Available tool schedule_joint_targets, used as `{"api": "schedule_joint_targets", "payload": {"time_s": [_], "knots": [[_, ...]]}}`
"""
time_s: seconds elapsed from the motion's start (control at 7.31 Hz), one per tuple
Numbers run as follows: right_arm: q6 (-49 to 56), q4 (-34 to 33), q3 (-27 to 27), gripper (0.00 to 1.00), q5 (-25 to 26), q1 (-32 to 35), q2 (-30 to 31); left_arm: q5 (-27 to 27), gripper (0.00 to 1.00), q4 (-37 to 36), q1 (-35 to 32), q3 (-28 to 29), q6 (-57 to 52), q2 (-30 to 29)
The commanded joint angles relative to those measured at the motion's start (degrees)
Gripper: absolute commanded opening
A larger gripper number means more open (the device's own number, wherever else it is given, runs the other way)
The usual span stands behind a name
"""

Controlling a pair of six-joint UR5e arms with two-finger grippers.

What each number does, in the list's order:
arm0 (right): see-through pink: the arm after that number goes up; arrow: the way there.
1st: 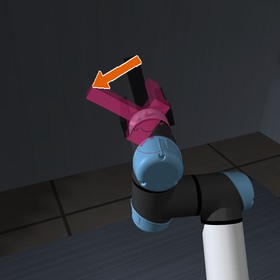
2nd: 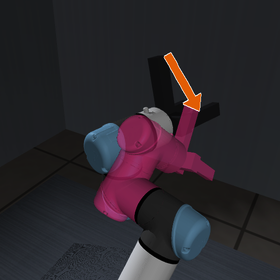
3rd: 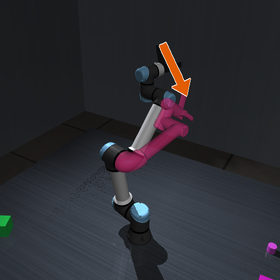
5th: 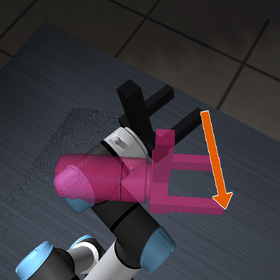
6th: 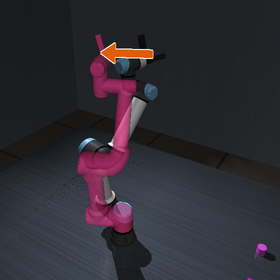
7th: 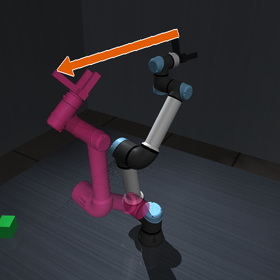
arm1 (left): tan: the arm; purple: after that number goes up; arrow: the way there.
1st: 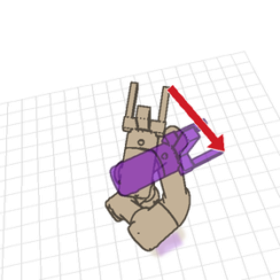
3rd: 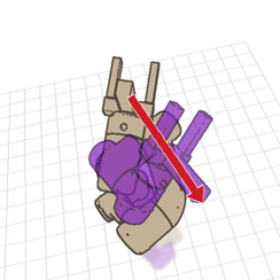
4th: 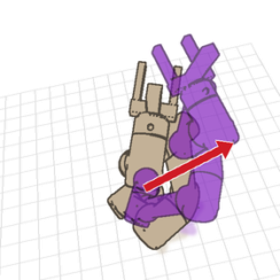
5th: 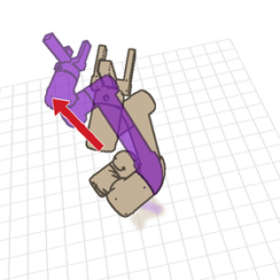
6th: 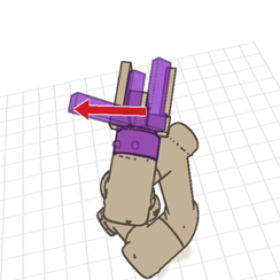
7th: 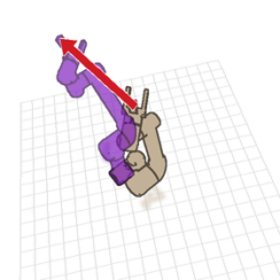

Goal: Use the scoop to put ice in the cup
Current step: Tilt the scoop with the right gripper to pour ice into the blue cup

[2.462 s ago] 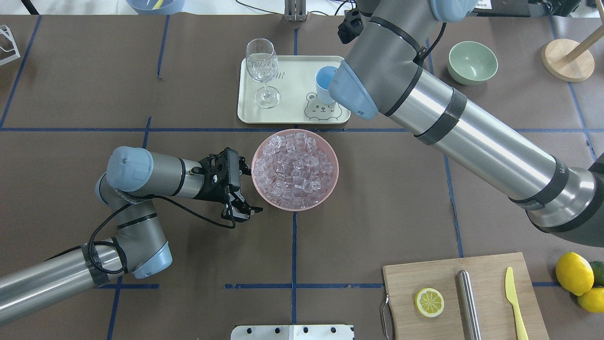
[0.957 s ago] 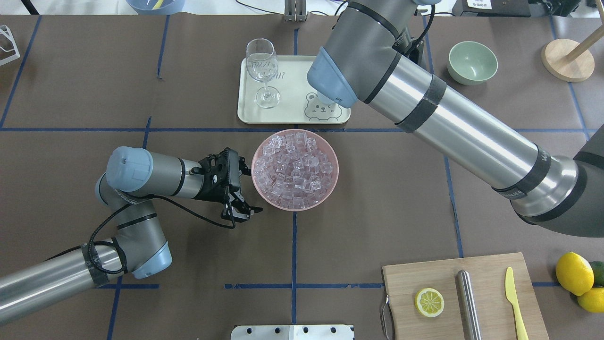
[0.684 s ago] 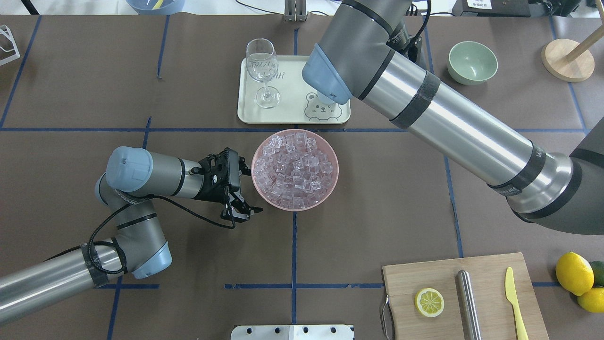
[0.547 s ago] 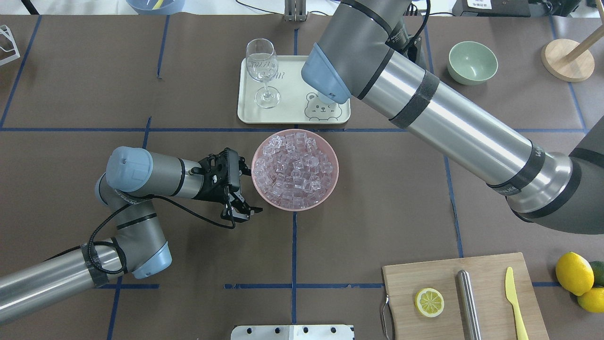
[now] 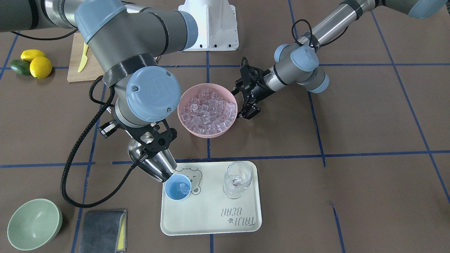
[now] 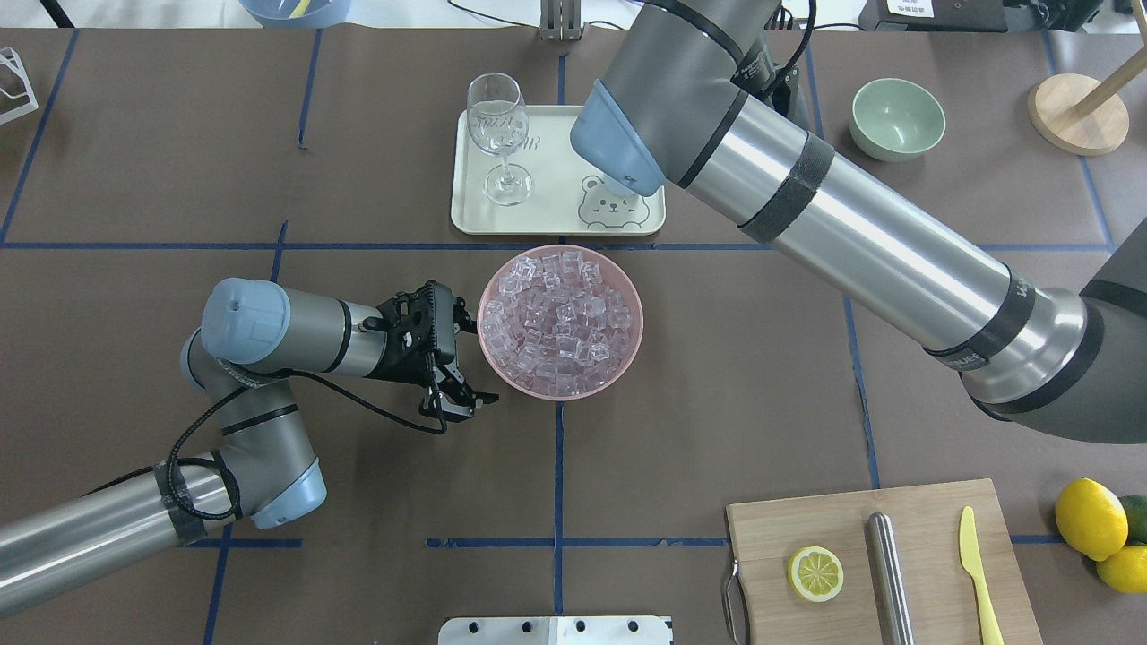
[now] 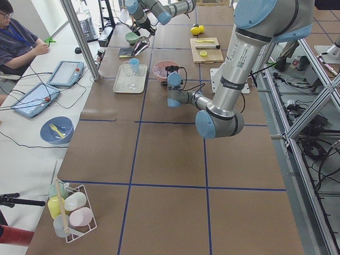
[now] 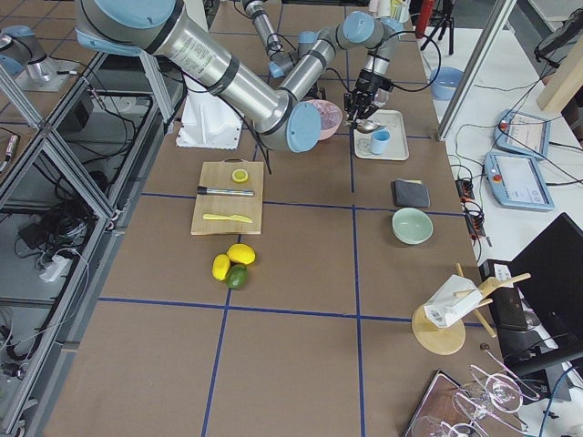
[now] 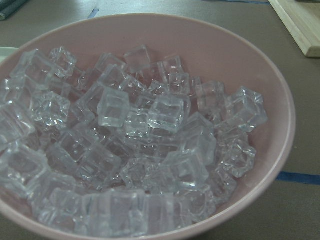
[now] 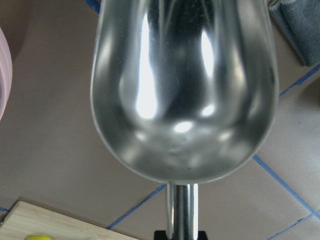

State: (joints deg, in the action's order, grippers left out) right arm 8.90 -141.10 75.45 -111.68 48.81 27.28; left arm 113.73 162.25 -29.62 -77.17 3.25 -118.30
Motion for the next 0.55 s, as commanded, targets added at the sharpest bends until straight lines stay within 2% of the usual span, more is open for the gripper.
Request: {"api": "schedule_joint_targets", "payload": {"time_s": [0.0, 0.14, 0.41], "knots": [[0.07, 0.03, 0.05, 0.0, -0.21, 0.06, 0.06, 0.0, 1.0, 0.0, 0.0, 0.0, 0.0, 0.0], [-0.11, 0.21, 0.57, 0.0, -1.08, 0.14, 0.06, 0.0, 1.0, 0.08, 0.0, 0.0, 0.0, 0.0], [-1.95, 0.64, 1.36, 0.0, -6.85, 2.68, 1.19, 0.0, 1.0, 0.09, 0.0, 0.0, 0.0, 0.0]]}}
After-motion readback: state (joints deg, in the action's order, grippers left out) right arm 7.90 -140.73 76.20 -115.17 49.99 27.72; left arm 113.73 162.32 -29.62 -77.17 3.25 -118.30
